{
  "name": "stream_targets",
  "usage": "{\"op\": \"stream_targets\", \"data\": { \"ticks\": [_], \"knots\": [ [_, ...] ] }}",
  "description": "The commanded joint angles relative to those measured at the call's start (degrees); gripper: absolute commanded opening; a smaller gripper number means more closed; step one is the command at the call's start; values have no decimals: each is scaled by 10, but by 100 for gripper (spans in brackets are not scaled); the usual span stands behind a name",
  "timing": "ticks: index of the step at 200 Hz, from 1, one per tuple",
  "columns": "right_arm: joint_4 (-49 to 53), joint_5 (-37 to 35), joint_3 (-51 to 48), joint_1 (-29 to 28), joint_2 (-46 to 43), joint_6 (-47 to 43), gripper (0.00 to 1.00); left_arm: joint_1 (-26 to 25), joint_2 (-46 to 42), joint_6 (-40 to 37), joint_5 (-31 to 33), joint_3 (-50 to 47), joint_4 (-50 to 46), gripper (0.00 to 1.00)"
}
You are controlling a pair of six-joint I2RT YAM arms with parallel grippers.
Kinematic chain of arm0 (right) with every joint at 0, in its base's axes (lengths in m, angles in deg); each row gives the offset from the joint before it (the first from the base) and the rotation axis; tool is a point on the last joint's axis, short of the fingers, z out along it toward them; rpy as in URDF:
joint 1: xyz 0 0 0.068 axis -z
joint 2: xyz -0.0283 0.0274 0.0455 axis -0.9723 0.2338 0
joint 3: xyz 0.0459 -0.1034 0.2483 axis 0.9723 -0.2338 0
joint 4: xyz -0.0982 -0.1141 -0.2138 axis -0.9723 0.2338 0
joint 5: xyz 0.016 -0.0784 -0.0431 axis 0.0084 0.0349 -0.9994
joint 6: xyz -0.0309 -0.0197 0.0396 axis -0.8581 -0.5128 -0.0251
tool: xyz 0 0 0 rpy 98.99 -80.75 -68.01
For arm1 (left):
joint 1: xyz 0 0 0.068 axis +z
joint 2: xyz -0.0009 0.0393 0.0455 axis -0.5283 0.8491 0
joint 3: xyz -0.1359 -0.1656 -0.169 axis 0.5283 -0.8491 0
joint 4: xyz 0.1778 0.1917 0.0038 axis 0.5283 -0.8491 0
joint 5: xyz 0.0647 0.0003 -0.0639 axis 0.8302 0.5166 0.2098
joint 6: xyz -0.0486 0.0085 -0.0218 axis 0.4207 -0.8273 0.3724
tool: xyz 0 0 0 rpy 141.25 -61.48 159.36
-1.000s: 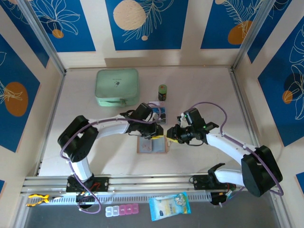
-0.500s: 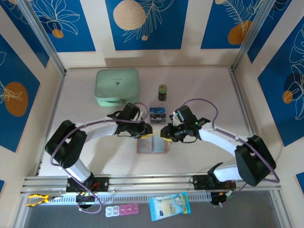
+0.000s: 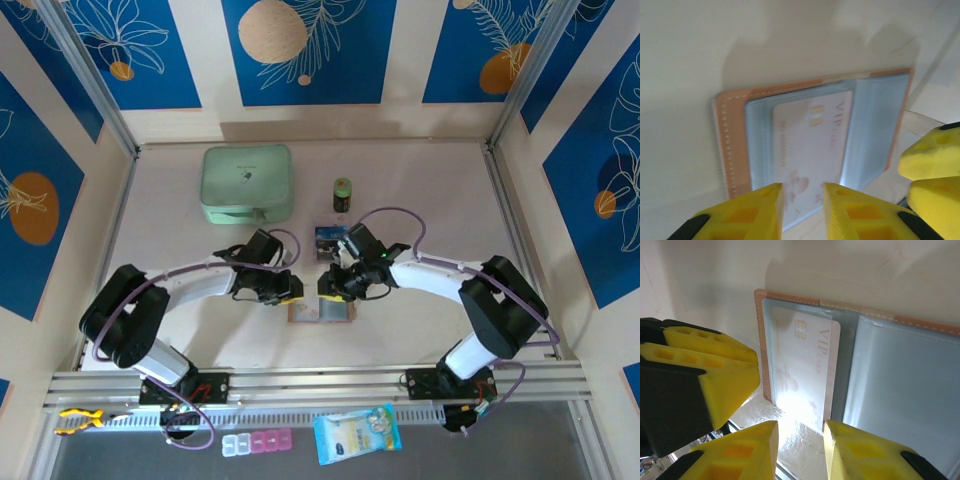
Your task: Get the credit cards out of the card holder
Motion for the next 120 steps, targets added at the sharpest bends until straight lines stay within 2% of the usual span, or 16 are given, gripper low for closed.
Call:
{"op": "stream_targets", "data": {
  "ticks": [1,70,120],
  "knots": [
    [3,3,15,-4,12,4,30,5,6,-12,8,-8,-6,26],
    [-5,3,12,-11,28,7,30,5,24,-9,0,-21,5,25],
    [-15,10,20,-18,50,7,26,5,20,-4,-1,-34,8,23]
  ]
}}
